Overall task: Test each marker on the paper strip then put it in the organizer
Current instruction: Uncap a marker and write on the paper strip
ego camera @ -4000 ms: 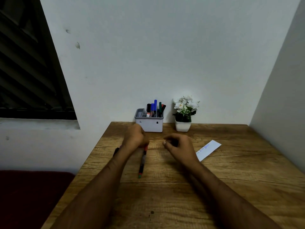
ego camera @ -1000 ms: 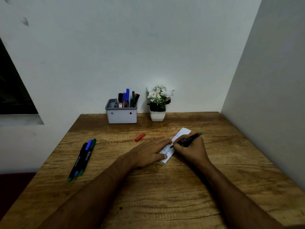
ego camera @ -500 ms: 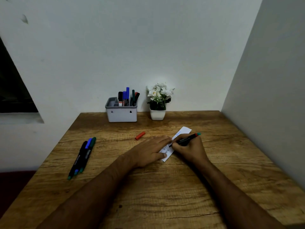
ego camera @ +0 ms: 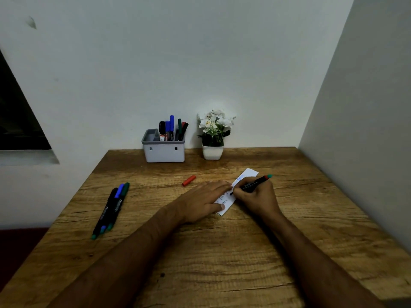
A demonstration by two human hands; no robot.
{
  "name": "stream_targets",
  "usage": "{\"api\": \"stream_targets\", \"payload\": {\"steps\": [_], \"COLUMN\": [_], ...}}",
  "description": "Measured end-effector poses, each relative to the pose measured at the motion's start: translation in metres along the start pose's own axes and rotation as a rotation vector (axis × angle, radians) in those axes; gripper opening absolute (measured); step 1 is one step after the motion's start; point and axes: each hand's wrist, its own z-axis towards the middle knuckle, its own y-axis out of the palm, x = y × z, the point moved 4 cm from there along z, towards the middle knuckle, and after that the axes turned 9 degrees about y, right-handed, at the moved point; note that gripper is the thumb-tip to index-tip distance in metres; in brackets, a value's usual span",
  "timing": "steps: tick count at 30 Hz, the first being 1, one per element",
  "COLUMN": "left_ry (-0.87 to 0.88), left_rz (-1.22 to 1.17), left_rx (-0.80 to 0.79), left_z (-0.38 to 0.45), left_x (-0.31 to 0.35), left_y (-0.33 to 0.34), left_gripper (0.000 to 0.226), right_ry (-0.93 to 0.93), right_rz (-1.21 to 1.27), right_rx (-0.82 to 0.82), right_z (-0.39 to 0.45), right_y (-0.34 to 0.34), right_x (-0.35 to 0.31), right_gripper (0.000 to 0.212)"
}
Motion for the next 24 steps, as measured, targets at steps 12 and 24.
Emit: {"api": "stream_targets", "payload": {"steps": [12, 24], "left_ry": [-0.015, -0.032], "left_rz": [-0.007, -0.033], "left_rx": [-0.030, -0.026], "left_z": [0.0001, 0.0013], "left_x": [-0.0026, -0.0085], "left_y": [0.0027, 0.0059], "left_gripper": [0.063, 0.069], "right_ry": [0.043, 0.041], "right_rz": [-0.003, 0.007], "right_rx": [0.058, 0.060], "right_z": [0.0028, 0.0013], "right_y": [-0.0015, -0.0012], "right_x": [-0.0018, -0.0016], "right_gripper": [0.006, 0.010]}}
